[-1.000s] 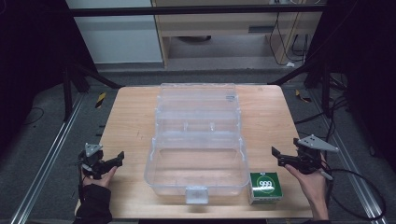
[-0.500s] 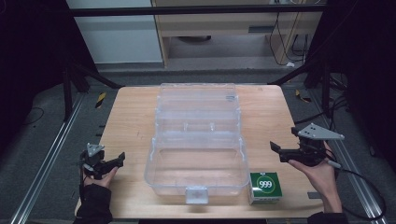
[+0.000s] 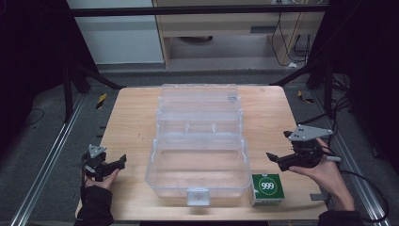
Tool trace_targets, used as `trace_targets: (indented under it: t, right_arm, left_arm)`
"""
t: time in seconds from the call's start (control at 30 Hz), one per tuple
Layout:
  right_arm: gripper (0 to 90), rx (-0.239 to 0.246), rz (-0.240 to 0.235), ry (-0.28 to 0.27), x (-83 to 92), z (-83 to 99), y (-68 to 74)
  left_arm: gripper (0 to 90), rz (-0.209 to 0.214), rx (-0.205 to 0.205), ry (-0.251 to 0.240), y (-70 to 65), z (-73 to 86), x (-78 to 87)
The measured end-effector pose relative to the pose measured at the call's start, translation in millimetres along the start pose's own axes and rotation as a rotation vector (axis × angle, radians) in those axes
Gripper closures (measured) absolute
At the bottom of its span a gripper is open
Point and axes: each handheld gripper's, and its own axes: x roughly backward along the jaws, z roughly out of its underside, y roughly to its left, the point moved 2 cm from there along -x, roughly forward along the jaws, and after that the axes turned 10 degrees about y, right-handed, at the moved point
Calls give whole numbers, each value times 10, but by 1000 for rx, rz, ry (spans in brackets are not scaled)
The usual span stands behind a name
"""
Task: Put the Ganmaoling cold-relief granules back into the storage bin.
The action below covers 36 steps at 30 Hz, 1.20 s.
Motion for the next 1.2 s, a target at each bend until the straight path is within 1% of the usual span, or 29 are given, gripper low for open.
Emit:
trace_targets:
  t: [0.1,0.2,0.23,0.27,0.3,0.4,0.43,0.47,0.63,0.73,0.77,0.9,1.0,1.03,1.07,1.13,1.2]
  right_arm:
    - [48,43,-20,32,-27,-1,32]
    - [41,83,-43,48,-30,-8,63]
    - [41,83,-43,48,-30,-8,63]
    - [40,97,-53,53,-24,-12,74]
    - [39,123,-68,63,-9,-22,95]
    - [40,161,-87,84,8,-29,124]
    - [40,175,-90,96,12,-30,134]
    - [40,175,-90,96,12,-30,134]
    - [39,242,-109,146,21,-20,196]
    - [38,257,-114,161,21,-17,211]
    - [39,276,-117,176,17,-13,227]
    - [39,322,-138,221,5,-3,271]
    - [41,349,-160,248,-8,5,303]
    - [41,349,-160,248,-8,5,303]
    - [40,362,-170,264,-20,10,318]
    - [41,365,-177,273,-25,13,327]
    - [41,377,-192,294,-46,21,350]
  left_arm:
    - [156,6,1,-1,1,1,0]
    - [156,6,-2,0,1,1,-3]
    - [156,6,-2,0,1,1,-3]
    - [156,5,-4,1,0,1,-4]
    - [156,4,-4,1,-1,1,-5]
    - [156,5,-7,3,-5,2,-7]
    - [156,6,-6,2,-5,2,-6]
    - [156,6,-6,2,-5,2,-6]
    - [156,5,-8,2,-4,2,-5]
    - [157,4,-9,3,-6,2,-3]
    - [158,4,-10,3,-7,2,-4]
    - [159,3,-14,6,-11,3,-9]
    - [159,5,-18,7,-14,3,-9]
    - [159,5,-18,7,-14,3,-9]
    - [159,6,-18,6,-14,3,-9]
    - [159,6,-18,7,-12,3,-9]
    - [159,6,-15,5,-11,3,-9]
